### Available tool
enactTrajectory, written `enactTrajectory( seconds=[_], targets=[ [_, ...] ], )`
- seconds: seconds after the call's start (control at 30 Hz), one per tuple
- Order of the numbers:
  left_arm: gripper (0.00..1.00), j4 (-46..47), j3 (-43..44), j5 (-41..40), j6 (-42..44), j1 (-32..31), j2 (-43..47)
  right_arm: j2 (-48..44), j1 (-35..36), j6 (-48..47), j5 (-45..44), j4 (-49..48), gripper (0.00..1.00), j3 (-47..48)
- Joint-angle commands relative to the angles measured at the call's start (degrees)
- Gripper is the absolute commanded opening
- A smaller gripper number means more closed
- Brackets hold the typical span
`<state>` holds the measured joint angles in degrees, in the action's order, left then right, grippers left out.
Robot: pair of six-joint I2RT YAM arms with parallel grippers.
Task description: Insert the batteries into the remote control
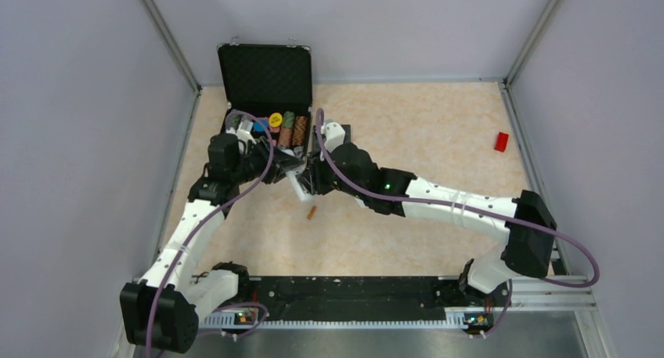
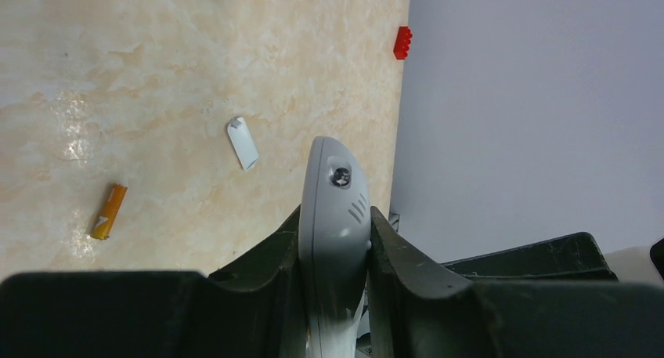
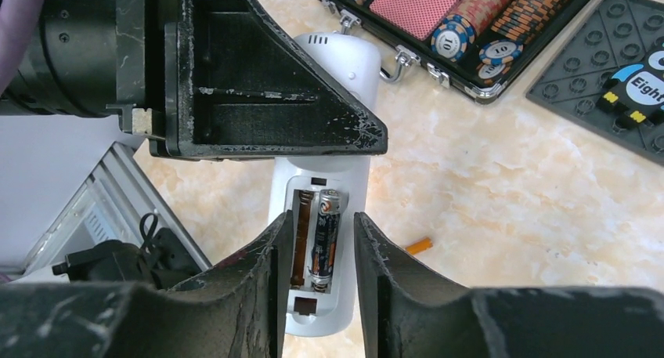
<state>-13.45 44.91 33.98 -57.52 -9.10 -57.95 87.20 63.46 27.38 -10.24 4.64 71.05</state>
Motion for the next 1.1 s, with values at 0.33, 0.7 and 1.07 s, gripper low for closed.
enactTrajectory(
  seconds=[0.33, 0.7, 1.07],
  targets=[
    [0.0, 3.72, 2.52, -0.14, 1.27, -0.13, 1.55, -4.11, 0.6, 4.18, 0.92, 0.74, 0.45, 2.37],
    [0.0, 12.55, -0.62, -0.5, -1.31, -0.13, 3.24, -10.37, -3.53, 23.25, 3.04, 1.58, 0.86, -2.15],
    [0.0, 16.02, -1.61, -1.38, 0.02, -0.13, 4.97, -9.94, -9.34, 56.59, 18.51, -13.82, 0.99, -13.24]
  ],
)
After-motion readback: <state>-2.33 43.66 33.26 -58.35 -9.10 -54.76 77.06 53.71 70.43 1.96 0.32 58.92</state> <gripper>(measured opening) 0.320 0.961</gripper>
